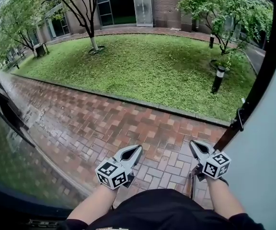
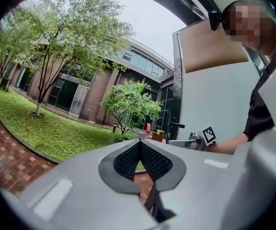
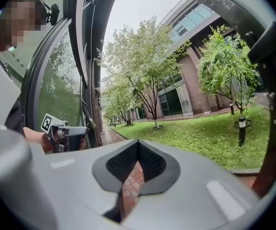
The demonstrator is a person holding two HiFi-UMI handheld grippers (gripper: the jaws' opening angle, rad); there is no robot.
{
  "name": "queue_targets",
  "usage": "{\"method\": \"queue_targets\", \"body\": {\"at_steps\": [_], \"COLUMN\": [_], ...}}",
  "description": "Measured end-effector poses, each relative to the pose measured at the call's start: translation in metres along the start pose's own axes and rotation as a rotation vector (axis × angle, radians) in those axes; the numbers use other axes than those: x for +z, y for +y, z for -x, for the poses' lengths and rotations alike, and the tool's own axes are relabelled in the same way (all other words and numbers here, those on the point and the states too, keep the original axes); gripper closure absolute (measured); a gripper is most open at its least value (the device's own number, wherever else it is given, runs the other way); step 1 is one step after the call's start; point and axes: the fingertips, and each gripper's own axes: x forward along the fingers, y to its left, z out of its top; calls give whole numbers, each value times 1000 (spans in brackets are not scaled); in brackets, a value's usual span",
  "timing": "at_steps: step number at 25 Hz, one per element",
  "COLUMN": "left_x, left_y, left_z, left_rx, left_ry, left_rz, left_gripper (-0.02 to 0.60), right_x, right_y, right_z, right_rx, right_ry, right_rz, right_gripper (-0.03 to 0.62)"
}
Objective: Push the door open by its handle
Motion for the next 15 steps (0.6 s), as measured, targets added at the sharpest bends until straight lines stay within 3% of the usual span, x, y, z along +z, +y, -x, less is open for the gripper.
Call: {"method": "queue_targets", "body": {"at_steps": [7, 15], "left_x": [-12, -26], "left_y": [-51, -124], "left_z": [64, 204], "left_rx": [-61, -176], "left_ry": [-12, 54], "left_rz": [-4, -1], "left_gripper": [585, 586], "right_x": [-12, -48], "right_y": [67, 210], "right_z": [27, 84], "right_rx": [-12, -54], "right_ry": [-14, -35], "right_rz": [25, -7], "right_gripper": [593, 594]}}
